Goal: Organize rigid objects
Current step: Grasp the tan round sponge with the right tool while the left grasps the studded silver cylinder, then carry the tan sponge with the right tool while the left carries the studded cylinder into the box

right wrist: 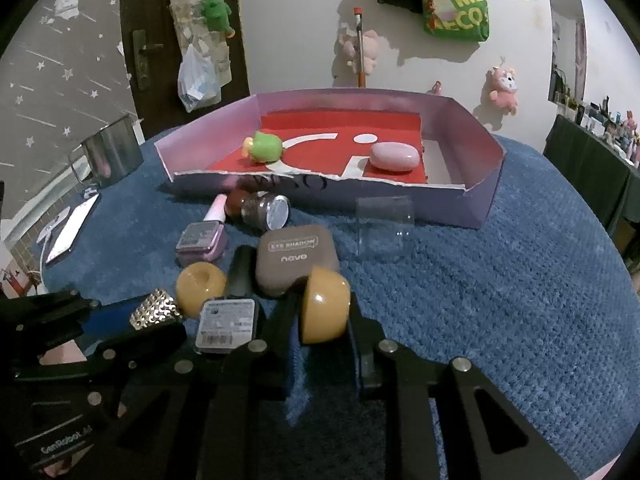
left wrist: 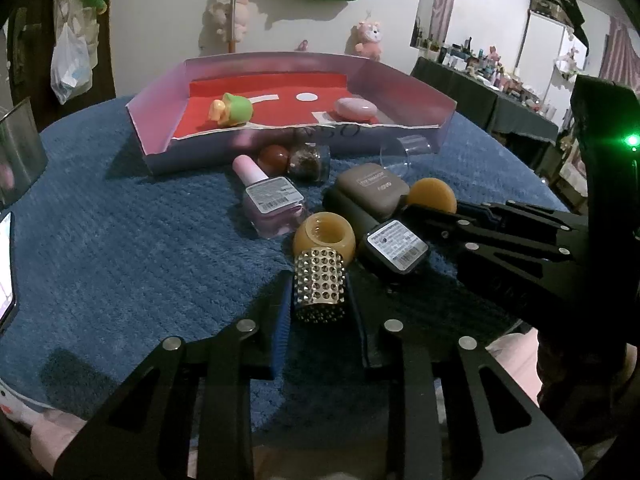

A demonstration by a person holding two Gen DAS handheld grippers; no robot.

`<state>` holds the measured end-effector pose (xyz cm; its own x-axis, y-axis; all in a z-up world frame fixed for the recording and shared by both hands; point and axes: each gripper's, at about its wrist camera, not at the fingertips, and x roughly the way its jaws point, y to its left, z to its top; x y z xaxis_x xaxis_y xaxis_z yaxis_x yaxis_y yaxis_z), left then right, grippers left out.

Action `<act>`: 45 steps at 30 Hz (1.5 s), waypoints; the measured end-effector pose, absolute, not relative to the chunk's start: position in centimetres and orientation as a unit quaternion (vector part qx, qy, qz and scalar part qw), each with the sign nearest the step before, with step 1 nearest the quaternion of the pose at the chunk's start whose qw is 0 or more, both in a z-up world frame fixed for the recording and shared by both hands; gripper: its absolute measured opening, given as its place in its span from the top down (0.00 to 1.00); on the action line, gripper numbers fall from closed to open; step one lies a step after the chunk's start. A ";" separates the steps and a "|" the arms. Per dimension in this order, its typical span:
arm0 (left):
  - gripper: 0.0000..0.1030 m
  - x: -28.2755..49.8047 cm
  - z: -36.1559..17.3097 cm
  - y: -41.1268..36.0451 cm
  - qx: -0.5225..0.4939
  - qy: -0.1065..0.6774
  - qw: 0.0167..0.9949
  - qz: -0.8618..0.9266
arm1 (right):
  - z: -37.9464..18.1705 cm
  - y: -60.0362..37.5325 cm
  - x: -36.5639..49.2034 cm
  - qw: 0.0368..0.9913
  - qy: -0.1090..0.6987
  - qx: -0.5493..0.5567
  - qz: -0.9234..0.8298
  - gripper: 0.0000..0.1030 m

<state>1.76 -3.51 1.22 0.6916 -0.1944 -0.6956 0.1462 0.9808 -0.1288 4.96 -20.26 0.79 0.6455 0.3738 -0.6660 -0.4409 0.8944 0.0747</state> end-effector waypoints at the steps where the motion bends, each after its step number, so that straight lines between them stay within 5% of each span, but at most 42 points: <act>1: 0.77 1.7 1.3 -3.5 -0.032 0.380 0.920 -0.092 | 0.9 -20.4 5.0 0.906 0.356 -0.044 0.225 0.79; 45: 0.77 7.3 7.0 0.0 -0.029 0.322 0.942 -0.084 | 6.5 -20.6 7.3 0.898 0.330 0.023 0.291 0.79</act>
